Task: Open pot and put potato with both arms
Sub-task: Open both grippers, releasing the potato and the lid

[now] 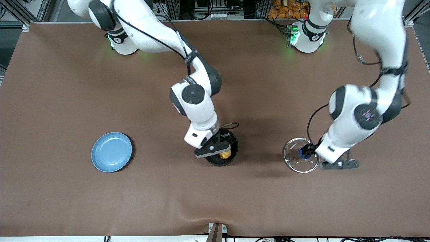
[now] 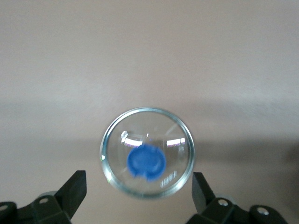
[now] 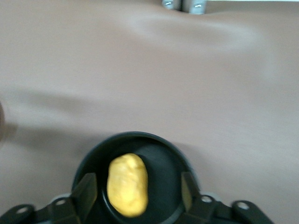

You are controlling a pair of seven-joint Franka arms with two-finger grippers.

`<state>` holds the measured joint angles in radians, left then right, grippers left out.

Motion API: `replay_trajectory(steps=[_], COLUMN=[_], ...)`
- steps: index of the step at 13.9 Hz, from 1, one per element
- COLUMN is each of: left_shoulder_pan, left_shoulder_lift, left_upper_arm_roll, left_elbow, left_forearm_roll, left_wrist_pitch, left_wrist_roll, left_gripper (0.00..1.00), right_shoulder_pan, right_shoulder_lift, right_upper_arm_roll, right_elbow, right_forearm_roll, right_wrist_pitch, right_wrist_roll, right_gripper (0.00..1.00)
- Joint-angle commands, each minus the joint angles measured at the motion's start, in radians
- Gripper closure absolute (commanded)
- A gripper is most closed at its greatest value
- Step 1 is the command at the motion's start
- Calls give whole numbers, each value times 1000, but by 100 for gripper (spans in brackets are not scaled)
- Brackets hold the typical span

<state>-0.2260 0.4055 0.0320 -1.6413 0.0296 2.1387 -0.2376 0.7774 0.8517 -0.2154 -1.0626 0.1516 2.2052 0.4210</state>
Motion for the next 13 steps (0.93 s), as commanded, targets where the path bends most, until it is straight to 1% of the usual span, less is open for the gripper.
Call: replay_trajectory(steps=[1, 3, 4, 5, 6, 7, 10, 12, 13], left_shoulder_pan=[7, 8, 8, 8, 8, 8, 13, 37, 37], left_shoulder_lift=[-97, -126, -129, -138, -149, -178, -253, -278, -290], left_upper_arm_roll=[-6, -7, -6, -3, -3, -1, 2, -1, 2], left_elbow=[36, 131, 183, 223, 245, 250, 250, 250, 250], left_forearm_roll=[-17, -37, -56, -62, -59, -48, -45, -43, -43], left_wrist_pitch=[-187, -352, -428, -486, -523, -545, -557, -582, -586], left_wrist_roll=[7, 15, 27, 33, 35, 35, 61, 89, 99], left_gripper=[0, 0, 0, 0, 0, 0, 0, 0, 0], right_shoulder_pan=[-15, -35, -50, -65, -82, -90, -90, -92, -92], right_shoulder_lift=[-117, -187, -221, -256, -288, -324, -433, -508, -546], right_upper_arm_roll=[-53, -106, -130, -146, -163, -179, -228, -275, -289], right_elbow=[-30, -42, -55, -75, -103, -137, -255, -337, -385], right_forearm_roll=[-9, -9, -9, -9, -10, -10, -14, -18, -18], right_wrist_pitch=[-140, -308, -364, -398, -404, -404, -403, -404, -404], right_wrist_roll=[9, 18, 18, 10, 7, 7, -10, -115, -146], right_gripper=[0, 0, 0, 0, 0, 0, 0, 0, 0])
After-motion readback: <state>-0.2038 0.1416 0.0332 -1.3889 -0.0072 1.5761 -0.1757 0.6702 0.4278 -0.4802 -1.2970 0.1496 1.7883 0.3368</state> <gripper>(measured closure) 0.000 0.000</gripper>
